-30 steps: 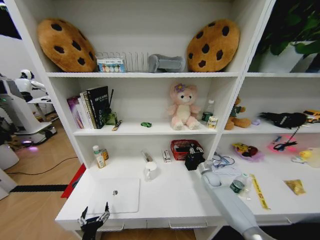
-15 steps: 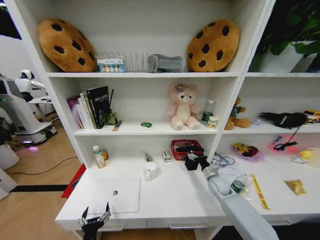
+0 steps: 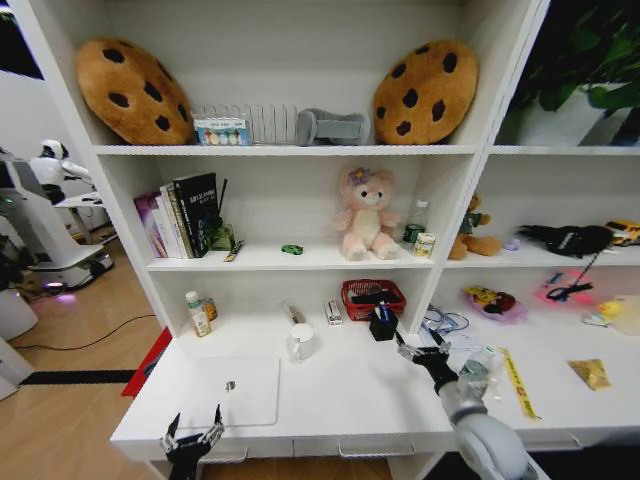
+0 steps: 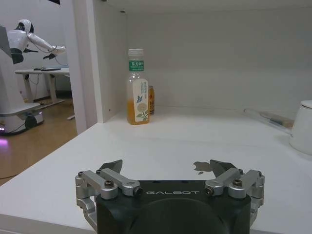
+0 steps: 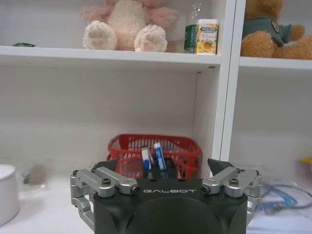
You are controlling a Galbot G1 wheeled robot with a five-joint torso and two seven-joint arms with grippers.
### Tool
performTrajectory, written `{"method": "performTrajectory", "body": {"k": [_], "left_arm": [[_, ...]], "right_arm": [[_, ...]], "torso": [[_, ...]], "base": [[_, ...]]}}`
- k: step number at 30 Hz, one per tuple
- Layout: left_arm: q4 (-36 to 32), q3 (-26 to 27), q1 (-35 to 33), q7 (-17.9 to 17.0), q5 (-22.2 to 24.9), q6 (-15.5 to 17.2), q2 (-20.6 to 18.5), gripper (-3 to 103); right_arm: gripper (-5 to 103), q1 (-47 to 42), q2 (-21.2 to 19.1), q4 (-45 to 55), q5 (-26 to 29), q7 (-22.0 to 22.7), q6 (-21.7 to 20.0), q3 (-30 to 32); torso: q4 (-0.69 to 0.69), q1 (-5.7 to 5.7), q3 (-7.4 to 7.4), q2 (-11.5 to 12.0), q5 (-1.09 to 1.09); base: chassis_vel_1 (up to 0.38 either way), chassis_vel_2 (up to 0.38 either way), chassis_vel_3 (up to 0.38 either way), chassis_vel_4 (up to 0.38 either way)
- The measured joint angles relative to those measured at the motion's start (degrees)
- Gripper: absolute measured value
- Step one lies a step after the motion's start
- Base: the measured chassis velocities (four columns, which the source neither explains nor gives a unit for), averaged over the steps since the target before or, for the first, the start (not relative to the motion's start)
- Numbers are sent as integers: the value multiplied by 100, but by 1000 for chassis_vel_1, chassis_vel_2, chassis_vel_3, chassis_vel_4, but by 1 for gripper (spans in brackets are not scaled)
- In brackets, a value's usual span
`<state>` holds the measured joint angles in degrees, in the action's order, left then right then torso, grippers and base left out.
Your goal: Organize the objects on the table.
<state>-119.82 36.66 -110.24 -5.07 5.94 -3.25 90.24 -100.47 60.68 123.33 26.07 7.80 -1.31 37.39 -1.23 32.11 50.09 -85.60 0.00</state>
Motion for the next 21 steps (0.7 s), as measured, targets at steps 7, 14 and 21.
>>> {"method": "performTrajectory", "body": {"k": [7, 14, 21], "left_arm": [[-449, 12, -121, 156, -68, -55, 125, 98], [-839, 240, -184, 266, -86, -85, 78, 99], [-1437, 716, -289, 530, 78, -138, -166, 100]], "right_arm": [[100, -741, 748, 400, -353, -314, 179, 254], [100, -629, 722, 401, -383, -314, 223, 118], [100, -456, 643, 333, -346, -289, 233, 54]], "torso": [[2, -1, 0, 0, -1], [2, 1, 1, 1, 0], [-1, 1, 1, 1, 0]], "base": [[0, 0, 0, 0], [0, 0, 0, 0], [-50, -55, 50, 48]]}}
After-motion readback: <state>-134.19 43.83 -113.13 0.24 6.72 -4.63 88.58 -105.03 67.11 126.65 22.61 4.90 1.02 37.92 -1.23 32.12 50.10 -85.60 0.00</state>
